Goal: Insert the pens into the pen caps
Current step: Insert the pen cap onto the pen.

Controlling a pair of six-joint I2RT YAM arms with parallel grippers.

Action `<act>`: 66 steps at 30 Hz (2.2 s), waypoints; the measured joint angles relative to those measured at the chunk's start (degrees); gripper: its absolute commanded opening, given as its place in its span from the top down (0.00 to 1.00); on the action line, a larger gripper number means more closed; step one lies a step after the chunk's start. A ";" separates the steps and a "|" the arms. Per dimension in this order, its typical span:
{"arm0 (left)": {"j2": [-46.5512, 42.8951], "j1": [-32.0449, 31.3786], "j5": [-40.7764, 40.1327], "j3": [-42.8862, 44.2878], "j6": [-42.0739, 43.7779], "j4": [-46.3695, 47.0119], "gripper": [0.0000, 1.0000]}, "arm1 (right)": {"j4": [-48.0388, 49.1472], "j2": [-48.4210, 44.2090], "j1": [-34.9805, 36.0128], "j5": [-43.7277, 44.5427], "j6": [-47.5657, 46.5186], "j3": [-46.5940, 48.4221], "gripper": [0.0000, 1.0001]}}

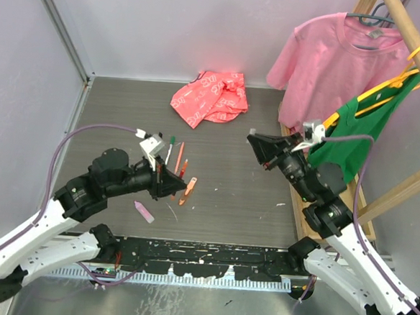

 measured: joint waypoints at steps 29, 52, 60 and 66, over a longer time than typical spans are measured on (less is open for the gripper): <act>7.13 -18.23 -11.98 2.32 7.50 22.23 1.00 | 32.24 5.64 6.10 -14.75 15.96 -2.21 1.00; 3.80 -18.23 -10.71 2.23 7.41 22.53 1.00 | 33.11 10.14 17.81 -9.94 9.49 0.81 1.00; 4.17 -18.23 -10.29 2.14 7.41 22.53 1.00 | 32.04 10.60 17.88 -9.97 9.18 1.49 1.00; 4.44 -18.23 -10.14 2.10 7.41 22.53 1.00 | 31.93 10.84 17.99 -10.01 9.09 1.57 1.00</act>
